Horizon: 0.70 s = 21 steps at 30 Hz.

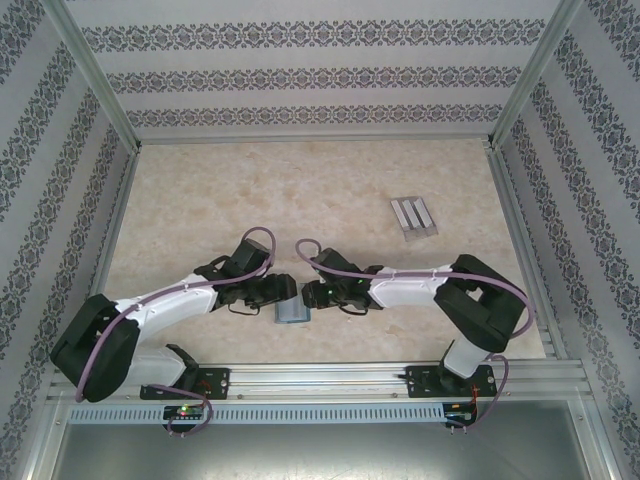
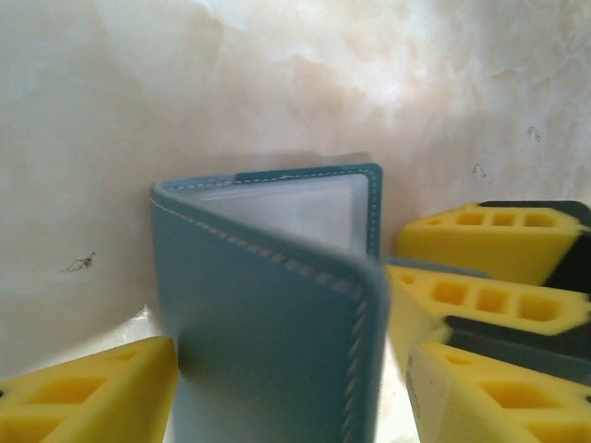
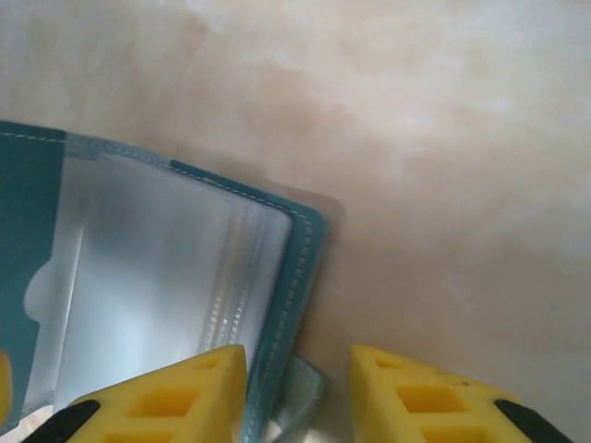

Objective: Put the credit cards into the card holder
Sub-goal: Close the card holder at the center of the table.

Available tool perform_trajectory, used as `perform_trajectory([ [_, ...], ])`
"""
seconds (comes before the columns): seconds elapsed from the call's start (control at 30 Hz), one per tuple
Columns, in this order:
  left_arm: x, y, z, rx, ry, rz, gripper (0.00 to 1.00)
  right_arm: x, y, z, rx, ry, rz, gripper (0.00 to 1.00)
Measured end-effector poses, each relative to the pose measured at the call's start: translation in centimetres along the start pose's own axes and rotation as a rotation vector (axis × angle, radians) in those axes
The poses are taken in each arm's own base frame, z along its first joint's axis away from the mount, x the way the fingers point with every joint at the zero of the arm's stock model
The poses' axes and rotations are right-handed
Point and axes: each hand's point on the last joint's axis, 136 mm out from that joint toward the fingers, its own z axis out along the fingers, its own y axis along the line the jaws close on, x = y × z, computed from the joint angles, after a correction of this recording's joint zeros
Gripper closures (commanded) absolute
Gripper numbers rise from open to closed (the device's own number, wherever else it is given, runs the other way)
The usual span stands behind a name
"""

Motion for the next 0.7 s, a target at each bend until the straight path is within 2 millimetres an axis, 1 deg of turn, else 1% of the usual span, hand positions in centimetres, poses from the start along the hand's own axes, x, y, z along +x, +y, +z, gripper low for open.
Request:
perform_trajectory([
  [0.1,0.0,0.2,0.1,-0.008,-0.002,-0.001,0.34,-0.2,-0.3,-1.1,-0.005,-0.022,0.007,0.63],
  [0.13,-0.1,0.2,0.1,-0.009,-0.004,-0.001,0.35,-0.4,-0.2,-1.5,-0.011,-0.03,0.008,0.64],
  [0.23,-0.1,0.3,0.2,-0.013,-0.006,-0.001,0.37,-0.7,0.2,-2.3,-0.027,-0.049,0.018,0.79],
  [0.33,-0.1,0.4,0.3,-0.018,-0.002,-0.003,0.37,-0.6,0.2,-2.4,-0.029,-0.051,0.024,0.87],
  [0.4,-0.2,0.5,0.4,-0.024,-0.006,-0.003,0.37,-0.4,0.0,-2.4,-0.028,-0.046,0.024,0.87],
  [0.5,-0.5,0.4,0.2,-0.047,-0.029,0.008,0.35,-0.2,-0.1,-2.3,-0.028,-0.039,0.025,0.77],
  [0.63,-1.4,-0.5,-0.9,-0.066,-0.073,0.039,0.34,-0.1,-0.2,-2.3,-0.023,-0.038,0.025,0.74],
  [0.7,-1.9,-1.0,-1.5,-0.064,-0.1,0.054,0.36,-0.1,-0.2,-2.3,-0.023,-0.039,0.024,0.74],
])
